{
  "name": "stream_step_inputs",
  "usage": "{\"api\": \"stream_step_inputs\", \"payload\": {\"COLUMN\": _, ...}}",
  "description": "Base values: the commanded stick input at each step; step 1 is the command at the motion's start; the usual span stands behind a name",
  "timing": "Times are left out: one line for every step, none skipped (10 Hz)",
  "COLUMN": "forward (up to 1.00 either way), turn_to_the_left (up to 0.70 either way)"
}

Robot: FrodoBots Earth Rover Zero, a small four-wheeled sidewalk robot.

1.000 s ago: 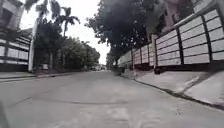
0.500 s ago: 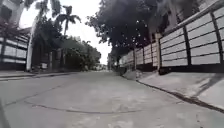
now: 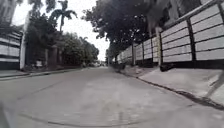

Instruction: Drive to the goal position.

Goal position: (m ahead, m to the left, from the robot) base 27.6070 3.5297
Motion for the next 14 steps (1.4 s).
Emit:
{"api": "stream_step_inputs", "payload": {"forward": 0.7, "turn_to_the_left": 0.0}}
{"api": "stream_step_inputs", "payload": {"forward": 0.7, "turn_to_the_left": 0.0}}
{"api": "stream_step_inputs", "payload": {"forward": 0.7, "turn_to_the_left": 0.0}}
{"api": "stream_step_inputs", "payload": {"forward": 0.7, "turn_to_the_left": 0.0}}
{"api": "stream_step_inputs", "payload": {"forward": 0.7, "turn_to_the_left": 0.0}}
{"api": "stream_step_inputs", "payload": {"forward": 0.7, "turn_to_the_left": 0.0}}
{"api": "stream_step_inputs", "payload": {"forward": 0.7, "turn_to_the_left": 0.0}}
{"api": "stream_step_inputs", "payload": {"forward": 0.7, "turn_to_the_left": 0.0}}
{"api": "stream_step_inputs", "payload": {"forward": 0.7, "turn_to_the_left": 0.0}}
{"api": "stream_step_inputs", "payload": {"forward": 0.7, "turn_to_the_left": 0.0}}
{"api": "stream_step_inputs", "payload": {"forward": 0.7, "turn_to_the_left": 0.0}}
{"api": "stream_step_inputs", "payload": {"forward": 0.7, "turn_to_the_left": 0.0}}
{"api": "stream_step_inputs", "payload": {"forward": 0.7, "turn_to_the_left": 0.0}}
{"api": "stream_step_inputs", "payload": {"forward": 0.7, "turn_to_the_left": 0.0}}
